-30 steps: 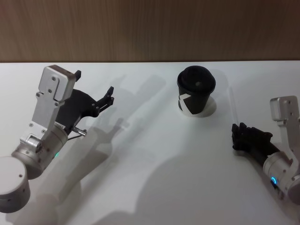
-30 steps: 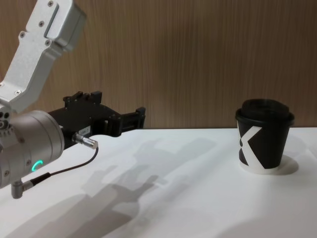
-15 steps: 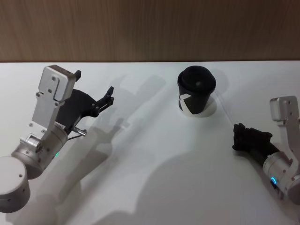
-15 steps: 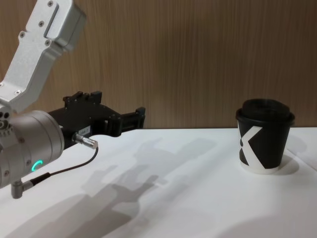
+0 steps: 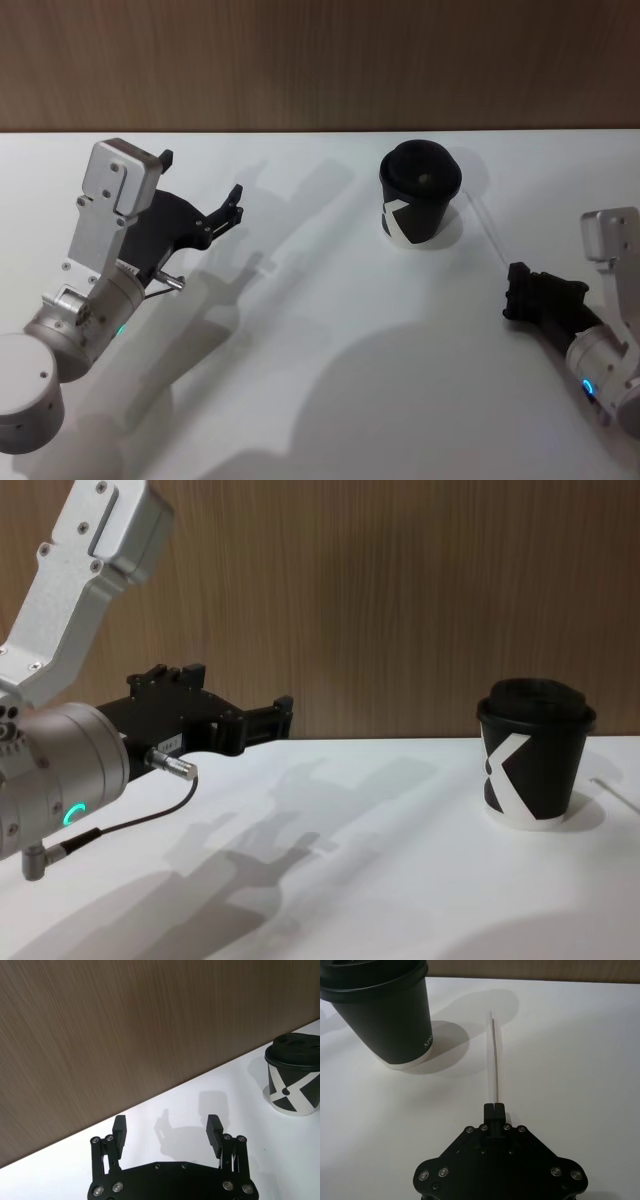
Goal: Pick up the straw with one hand, pass it to the other hand, and insert it into the cup.
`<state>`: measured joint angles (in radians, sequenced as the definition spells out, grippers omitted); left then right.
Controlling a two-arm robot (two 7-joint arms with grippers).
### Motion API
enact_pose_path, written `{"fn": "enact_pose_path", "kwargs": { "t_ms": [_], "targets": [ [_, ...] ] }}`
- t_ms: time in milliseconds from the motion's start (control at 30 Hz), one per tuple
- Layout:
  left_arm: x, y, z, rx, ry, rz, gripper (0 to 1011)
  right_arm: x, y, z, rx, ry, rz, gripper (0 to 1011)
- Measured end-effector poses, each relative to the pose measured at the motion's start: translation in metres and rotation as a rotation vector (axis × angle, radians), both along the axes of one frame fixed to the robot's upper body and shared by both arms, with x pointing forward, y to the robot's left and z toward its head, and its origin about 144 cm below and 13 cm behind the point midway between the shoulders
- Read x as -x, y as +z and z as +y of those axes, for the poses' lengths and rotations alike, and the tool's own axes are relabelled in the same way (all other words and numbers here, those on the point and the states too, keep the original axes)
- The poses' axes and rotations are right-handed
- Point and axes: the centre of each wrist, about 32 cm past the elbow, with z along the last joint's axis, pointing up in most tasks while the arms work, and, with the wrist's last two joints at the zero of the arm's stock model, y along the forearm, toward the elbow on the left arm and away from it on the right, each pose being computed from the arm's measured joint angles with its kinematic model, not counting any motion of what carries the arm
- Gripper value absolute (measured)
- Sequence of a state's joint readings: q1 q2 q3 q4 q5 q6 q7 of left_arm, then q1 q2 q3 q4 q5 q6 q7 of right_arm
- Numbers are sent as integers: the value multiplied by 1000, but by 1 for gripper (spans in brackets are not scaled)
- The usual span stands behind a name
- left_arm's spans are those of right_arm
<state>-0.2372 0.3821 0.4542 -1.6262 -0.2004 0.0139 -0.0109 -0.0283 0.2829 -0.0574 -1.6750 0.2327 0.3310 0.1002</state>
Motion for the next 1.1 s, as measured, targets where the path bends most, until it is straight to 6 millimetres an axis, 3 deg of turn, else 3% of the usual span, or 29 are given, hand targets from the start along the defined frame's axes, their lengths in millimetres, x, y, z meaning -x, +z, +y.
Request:
{"fn": "enact_pose_path", "kwargs": {
  "t_ms": [500, 1100],
  "targets": [
    [0, 0, 0, 0, 0, 0, 1003, -2, 4, -15, 92, -8, -147, 0],
    [0, 0, 0, 0, 0, 0, 1003, -8, 39, -60, 245, 207, -306, 0]
  ]
}}
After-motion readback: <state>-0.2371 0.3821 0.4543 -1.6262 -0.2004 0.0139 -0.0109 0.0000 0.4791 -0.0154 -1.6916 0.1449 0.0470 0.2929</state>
